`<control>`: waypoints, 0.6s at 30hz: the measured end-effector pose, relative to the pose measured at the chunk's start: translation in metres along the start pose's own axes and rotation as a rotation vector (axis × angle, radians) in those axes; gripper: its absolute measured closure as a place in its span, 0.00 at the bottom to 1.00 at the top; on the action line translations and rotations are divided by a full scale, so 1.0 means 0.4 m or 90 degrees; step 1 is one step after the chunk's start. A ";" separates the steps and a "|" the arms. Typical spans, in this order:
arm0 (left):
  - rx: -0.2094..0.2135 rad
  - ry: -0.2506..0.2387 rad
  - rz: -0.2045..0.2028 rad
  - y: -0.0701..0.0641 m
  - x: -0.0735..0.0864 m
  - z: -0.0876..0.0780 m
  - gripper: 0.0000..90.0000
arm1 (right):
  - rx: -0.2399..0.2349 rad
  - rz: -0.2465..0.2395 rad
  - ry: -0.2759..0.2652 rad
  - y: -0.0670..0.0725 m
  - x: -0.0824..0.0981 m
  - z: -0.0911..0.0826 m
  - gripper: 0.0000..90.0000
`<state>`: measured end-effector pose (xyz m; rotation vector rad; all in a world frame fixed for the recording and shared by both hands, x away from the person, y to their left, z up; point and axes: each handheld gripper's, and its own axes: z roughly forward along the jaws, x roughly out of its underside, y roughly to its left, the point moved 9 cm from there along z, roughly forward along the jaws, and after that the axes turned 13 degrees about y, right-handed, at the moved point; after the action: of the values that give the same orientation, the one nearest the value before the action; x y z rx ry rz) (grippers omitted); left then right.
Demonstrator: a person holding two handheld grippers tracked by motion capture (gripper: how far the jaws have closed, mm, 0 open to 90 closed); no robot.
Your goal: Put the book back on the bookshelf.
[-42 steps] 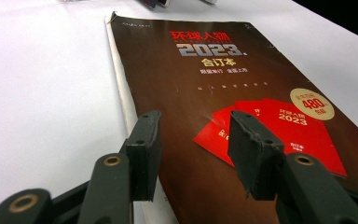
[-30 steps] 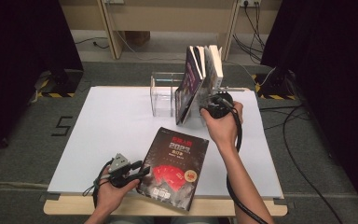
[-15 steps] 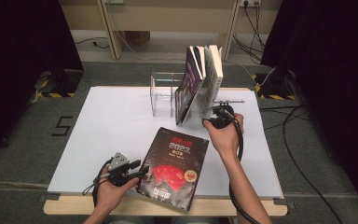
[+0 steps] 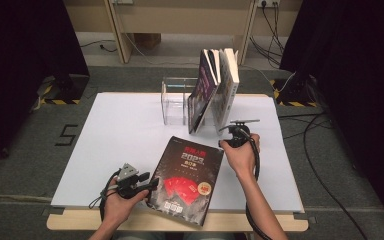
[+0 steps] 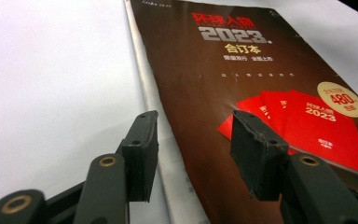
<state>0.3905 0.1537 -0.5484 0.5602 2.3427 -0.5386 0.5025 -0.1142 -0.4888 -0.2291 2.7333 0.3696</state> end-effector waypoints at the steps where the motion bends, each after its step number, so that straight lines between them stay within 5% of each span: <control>1: -0.001 0.002 -0.002 0.001 0.001 0.001 0.56 | -0.002 0.003 0.004 -0.001 0.002 0.005 0.71; 18: -0.001 0.021 -0.032 0.019 0.015 0.012 0.56 | -0.002 0.026 0.042 -0.029 0.024 0.074 0.70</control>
<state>0.3930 0.1591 -0.5576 0.5138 2.3938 -0.5553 0.5059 -0.1179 -0.5216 -0.1898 2.8057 0.3838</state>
